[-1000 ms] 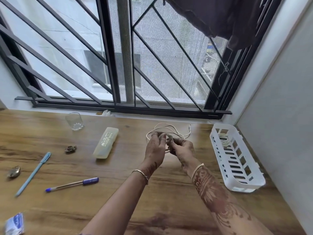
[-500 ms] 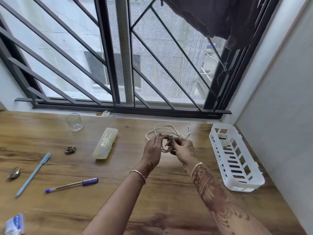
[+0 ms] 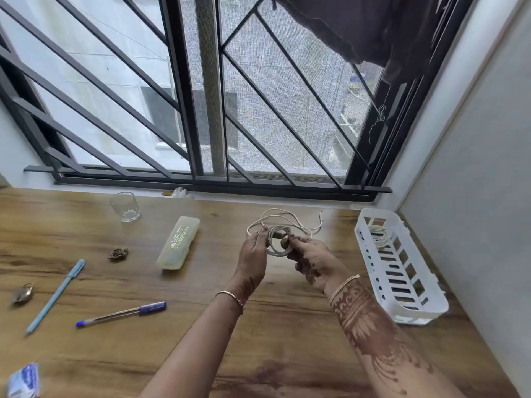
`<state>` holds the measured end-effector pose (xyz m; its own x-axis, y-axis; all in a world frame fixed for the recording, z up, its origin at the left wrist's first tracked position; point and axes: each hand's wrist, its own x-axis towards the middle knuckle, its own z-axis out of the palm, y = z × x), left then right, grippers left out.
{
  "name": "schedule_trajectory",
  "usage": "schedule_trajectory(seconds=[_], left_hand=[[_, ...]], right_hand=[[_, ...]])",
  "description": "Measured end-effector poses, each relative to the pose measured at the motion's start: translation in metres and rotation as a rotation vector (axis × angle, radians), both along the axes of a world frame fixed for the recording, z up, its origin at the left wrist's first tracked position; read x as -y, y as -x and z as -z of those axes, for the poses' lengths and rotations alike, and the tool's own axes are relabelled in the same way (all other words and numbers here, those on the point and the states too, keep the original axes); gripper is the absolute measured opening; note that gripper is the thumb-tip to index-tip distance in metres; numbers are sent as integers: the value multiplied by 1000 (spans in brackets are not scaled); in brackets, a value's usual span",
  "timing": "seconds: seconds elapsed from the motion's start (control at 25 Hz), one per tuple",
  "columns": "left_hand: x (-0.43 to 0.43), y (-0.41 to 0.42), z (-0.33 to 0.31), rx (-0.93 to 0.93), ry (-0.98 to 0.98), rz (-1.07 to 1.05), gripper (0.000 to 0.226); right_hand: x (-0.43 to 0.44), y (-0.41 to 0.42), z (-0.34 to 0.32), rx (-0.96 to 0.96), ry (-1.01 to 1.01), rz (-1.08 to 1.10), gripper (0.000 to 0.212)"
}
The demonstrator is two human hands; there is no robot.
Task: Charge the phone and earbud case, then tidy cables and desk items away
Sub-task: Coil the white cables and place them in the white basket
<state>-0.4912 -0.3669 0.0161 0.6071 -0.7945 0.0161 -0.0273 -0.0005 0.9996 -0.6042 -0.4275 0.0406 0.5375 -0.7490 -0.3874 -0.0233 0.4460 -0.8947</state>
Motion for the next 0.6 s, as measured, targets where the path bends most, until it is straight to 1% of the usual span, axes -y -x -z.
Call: schedule_trajectory(seconds=[0.08, 0.16, 0.24, 0.32, 0.36, 0.44, 0.52, 0.6], left_hand=[[-1, 1, -3, 16, -13, 0, 35], [-1, -1, -3, 50, -41, 10, 37], [-2, -2, -3, 122, -57, 42, 40], [-1, -1, -4, 221, -74, 52, 45], [-1, 1, -5, 255, -80, 50, 47], [2, 4, -6, 276, -95, 53, 49], [3, 6, -6, 221, -77, 65, 45], [2, 10, -10, 59, -31, 65, 33]], right_hand=[[0, 3, -1, 128, -110, 9, 12], [-2, 6, -2, 211, -151, 47, 8], [-2, 10, -2, 262, -118, 86, 24], [-1, 13, -4, 268, -44, 100, 35], [-2, 13, -5, 253, 5, 114, 36], [-4, 9, -7, 192, 118, 197, 27], [-6, 4, -7, 162, 241, 293, 15], [-5, 2, -6, 94, 396, 315, 14]])
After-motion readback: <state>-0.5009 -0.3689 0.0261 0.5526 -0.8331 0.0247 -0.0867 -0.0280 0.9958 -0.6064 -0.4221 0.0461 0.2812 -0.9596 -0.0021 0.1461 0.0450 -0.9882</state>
